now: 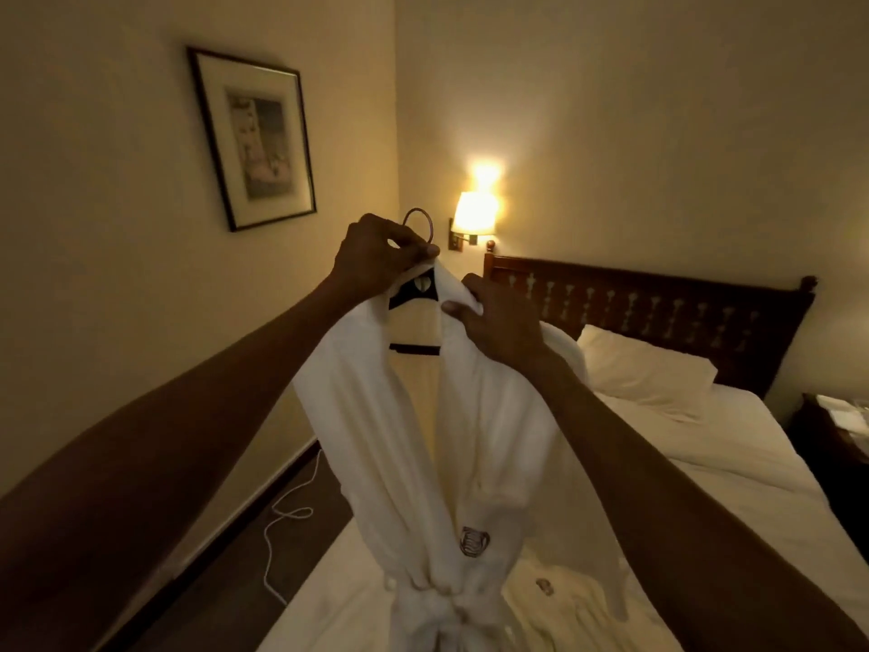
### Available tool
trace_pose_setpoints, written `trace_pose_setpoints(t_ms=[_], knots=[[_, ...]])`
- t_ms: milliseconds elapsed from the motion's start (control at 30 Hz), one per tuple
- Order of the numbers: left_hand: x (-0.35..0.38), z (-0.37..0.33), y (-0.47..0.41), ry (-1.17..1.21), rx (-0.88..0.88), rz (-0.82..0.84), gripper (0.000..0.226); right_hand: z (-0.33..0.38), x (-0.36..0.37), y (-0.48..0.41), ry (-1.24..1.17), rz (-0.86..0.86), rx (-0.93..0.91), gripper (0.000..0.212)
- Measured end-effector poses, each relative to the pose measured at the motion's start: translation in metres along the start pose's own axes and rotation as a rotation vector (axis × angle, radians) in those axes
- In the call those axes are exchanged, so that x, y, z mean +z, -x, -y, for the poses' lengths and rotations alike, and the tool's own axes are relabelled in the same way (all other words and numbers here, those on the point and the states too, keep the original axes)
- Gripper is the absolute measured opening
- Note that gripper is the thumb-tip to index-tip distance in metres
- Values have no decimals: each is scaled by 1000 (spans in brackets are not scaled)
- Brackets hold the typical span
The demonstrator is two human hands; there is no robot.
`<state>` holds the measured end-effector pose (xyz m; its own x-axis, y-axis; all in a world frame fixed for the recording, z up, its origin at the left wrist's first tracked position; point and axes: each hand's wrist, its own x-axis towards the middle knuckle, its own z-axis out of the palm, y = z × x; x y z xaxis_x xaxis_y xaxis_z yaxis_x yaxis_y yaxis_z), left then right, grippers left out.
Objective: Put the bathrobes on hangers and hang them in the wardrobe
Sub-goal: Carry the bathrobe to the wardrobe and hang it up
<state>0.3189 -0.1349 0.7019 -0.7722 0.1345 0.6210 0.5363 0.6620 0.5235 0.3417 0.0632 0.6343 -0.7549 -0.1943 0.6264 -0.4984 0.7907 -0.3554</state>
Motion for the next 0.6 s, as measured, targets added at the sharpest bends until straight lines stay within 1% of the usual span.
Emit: trace_pose_setpoints(t_ms=[67, 133, 167, 267, 333, 400, 467, 533, 567, 600], knots=[[-45, 5, 22, -47, -43, 59, 25, 32, 8, -7, -28, 43, -24, 34], [-94, 19, 49, -136, -81, 88, 36, 63, 13, -14, -53, 73, -39, 36], [-118, 29, 64, -187, -123, 97, 42, 77, 16, -20, -71, 76, -40, 37], [-184, 55, 109, -297, -270, 158, 43, 126, 23, -42, -124, 70, -74, 44], [-225, 69, 134, -346, -302, 118, 51, 167, 33, -56, -163, 72, -123, 46], [-269, 80, 152, -386, -317, 57, 46, 212, 46, -68, -173, 76, -164, 41], [-316, 92, 166, -443, -351, 92, 45, 257, 65, -76, -213, 92, -214, 42], [-364, 111, 185, -518, -432, 177, 52, 304, 96, -82, -260, 122, -258, 45], [-384, 122, 194, -542, -466, 199, 53, 325, 110, -85, -284, 152, -281, 45], [-416, 142, 210, -570, -512, 188, 53, 363, 135, -89, -324, 173, -329, 45]])
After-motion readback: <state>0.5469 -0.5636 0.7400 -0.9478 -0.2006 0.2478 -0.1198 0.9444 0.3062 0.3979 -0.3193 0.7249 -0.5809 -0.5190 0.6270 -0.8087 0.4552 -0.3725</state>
